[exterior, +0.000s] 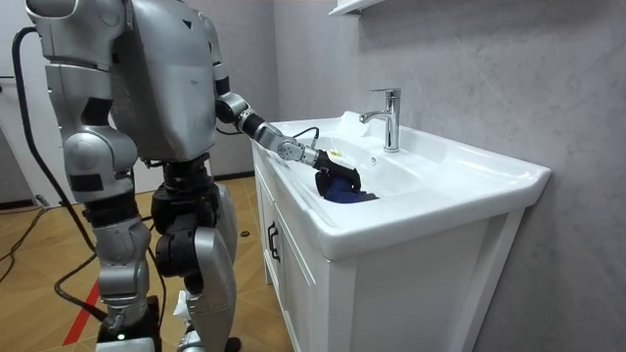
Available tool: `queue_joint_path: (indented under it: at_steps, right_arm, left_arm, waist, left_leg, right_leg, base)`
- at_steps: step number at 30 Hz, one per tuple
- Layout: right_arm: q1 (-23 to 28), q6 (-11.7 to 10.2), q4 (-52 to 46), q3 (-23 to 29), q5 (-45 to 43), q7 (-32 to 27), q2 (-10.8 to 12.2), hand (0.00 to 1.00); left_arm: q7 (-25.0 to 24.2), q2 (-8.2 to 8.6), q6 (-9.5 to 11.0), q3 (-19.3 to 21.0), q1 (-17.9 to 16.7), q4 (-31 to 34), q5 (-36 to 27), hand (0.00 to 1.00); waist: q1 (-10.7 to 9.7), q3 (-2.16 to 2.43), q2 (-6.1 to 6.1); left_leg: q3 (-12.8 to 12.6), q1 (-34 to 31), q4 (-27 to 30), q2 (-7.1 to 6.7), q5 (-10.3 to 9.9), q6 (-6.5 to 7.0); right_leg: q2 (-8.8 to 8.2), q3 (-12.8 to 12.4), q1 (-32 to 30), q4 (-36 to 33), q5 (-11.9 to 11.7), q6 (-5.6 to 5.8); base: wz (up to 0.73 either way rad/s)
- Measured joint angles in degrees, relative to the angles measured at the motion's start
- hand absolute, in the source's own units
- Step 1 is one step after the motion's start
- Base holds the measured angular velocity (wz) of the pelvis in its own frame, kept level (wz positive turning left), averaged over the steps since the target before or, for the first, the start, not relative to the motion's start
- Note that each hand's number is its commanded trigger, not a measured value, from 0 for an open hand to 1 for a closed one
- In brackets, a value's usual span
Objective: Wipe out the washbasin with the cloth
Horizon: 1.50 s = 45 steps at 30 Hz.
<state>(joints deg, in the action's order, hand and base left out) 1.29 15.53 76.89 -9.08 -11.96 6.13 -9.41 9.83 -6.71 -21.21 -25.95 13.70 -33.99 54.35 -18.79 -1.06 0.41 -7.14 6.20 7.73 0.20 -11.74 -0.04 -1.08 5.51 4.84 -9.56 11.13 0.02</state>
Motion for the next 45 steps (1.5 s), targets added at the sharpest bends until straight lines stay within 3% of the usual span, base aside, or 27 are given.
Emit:
queue_joint_path:
  at_steps: [5,6,8,12,18,22,29,33,36,39,43,45]
  right_arm:
    - [-1.98,-0.78,-0.65,-3.31,-0.03,-0.10,-0.08,0.00]
    - [-2.51,-1.15,-0.36,-3.52,-0.01,-0.08,-0.09,0.00]
    - [-3.45,-1.70,-0.30,-4.12,0.26,-0.21,-0.20,0.00]
    - [-3.62,-1.82,-0.62,-5.97,0.87,-1.05,-0.15,0.00]
    - [-3.50,-1.85,-1.01,-5.98,0.88,-2.19,0.10,0.00]
    - [-3.59,-2.53,-1.37,-5.79,0.56,-4.15,0.76,0.00]
    - [-2.71,-3.01,-1.67,-3.85,0.89,-6.19,1.01,0.00]
    - [0.65,-3.33,-3.22,-3.17,0.83,-6.33,0.89,0.00]
    - [2.40,-2.87,-3.16,-2.26,0.63,-6.07,0.92,0.00]
    - [3.27,-1.67,-3.22,-0.03,0.35,-5.82,0.97,0.00]
    - [3.74,-1.73,-3.28,4.75,0.17,-5.91,0.90,0.00]
    - [4.64,-1.68,-4.09,6.81,-1.06,-6.15,0.76,0.00]
  left_arm:
    - [-4.13,0.23,0.05,-3.07,1.60,5.68,-3.76,1.00]
    - [-4.73,0.43,0.25,-3.82,2.05,6.97,-3.82,1.00]
    - [-5.64,0.86,0.58,-4.79,2.60,8.36,-4.27,1.00]
    - [-8.56,0.87,1.13,-6.03,2.67,12.12,-4.28,1.00]
    - [-10.51,0.91,1.81,-5.88,2.67,12.71,-4.95,1.00]
    - [-9.78,1.01,3.34,-5.47,2.61,11.31,-4.90,1.00]
    - [-4.51,2.05,7.20,-0.99,-0.55,6.61,-4.54,1.00]
    - [0.07,2.41,10.21,1.48,-3.04,2.37,-4.14,1.00]
    - [1.19,3.19,10.90,5.28,-3.62,-1.25,-3.98,1.00]
    - [2.07,3.10,10.95,8.84,-4.78,-2.32,-1.32,1.00]
    - [3.11,2.91,11.78,11.78,-4.96,-5.04,1.67,1.00]
    - [4.08,2.62,12.00,14.58,-5.45,-6.64,4.72,1.00]
  waist:
    - [-0.05,0.03,0.64]
    - [0.02,-0.13,0.45]
    - [0.21,0.08,0.80]
    - [0.73,0.06,0.85]
    - [1.55,-0.27,1.41]
    - [1.87,-0.45,1.57]
    - [3.94,-0.58,1.10]
    - [5.43,0.01,0.37]
    - [6.43,0.68,0.07]
    - [7.09,0.76,0.05]
    - [7.84,0.88,0.17]
    - [8.19,1.19,0.54]
  left_leg:
    - [1.20,-2.11,0.48,-0.21,0.43,0.69]
    - [1.26,-2.85,1.11,-0.16,0.44,0.70]
    - [1.72,-3.44,1.23,-0.08,0.44,0.71]
    - [2.58,-3.50,1.38,-0.10,0.44,0.71]
    - [2.58,-2.75,1.33,-0.09,0.44,0.70]
    - [2.50,-2.66,1.16,-0.16,0.44,0.70]
    - [1.41,-1.59,0.73,-0.03,0.44,0.70]
    - [0.93,-0.27,0.68,0.19,0.43,0.69]
    - [0.98,0.69,0.64,0.22,0.41,0.67]
    - [0.94,1.01,0.64,0.23,0.41,0.67]
    - [0.93,2.05,0.51,0.25,0.41,0.67]
    - [1.06,2.14,0.46,0.31,0.41,0.67]
  right_leg:
    - [-0.55,2.69,-1.12,-0.10,0.00,0.00]
    - [-0.72,3.02,-1.47,-0.19,-0.01,0.00]
    - [-0.75,3.14,-1.89,-0.21,-0.03,-0.01]
    - [-0.78,3.92,-1.55,-0.09,-0.04,0.00]
    - [-0.77,3.83,-0.78,0.05,-0.04,0.00]
    - [-0.65,3.86,-0.75,0.01,-0.04,0.00]
    - [-0.15,2.03,-0.60,-0.12,-0.04,-0.01]
    - [0.20,0.86,0.34,-0.09,-0.04,-0.08]
    - [0.28,0.55,1.29,-0.03,0.11,-0.40]
    - [0.34,0.08,1.54,-0.04,0.23,-0.61]
    - [0.52,-0.67,2.19,0.02,0.30,-0.74]
    - [0.61,-0.76,2.23,0.02,0.24,-0.83]
  base:
    - [0.28]
    - [0.19]
    - [0.08]
    - [0.10]
    - [0.00]
    - [0.00]
    - [-0.12]
    - [-0.12]
    - [-0.15]
    - [-0.02]
    - [-0.13]
    - [-0.07]
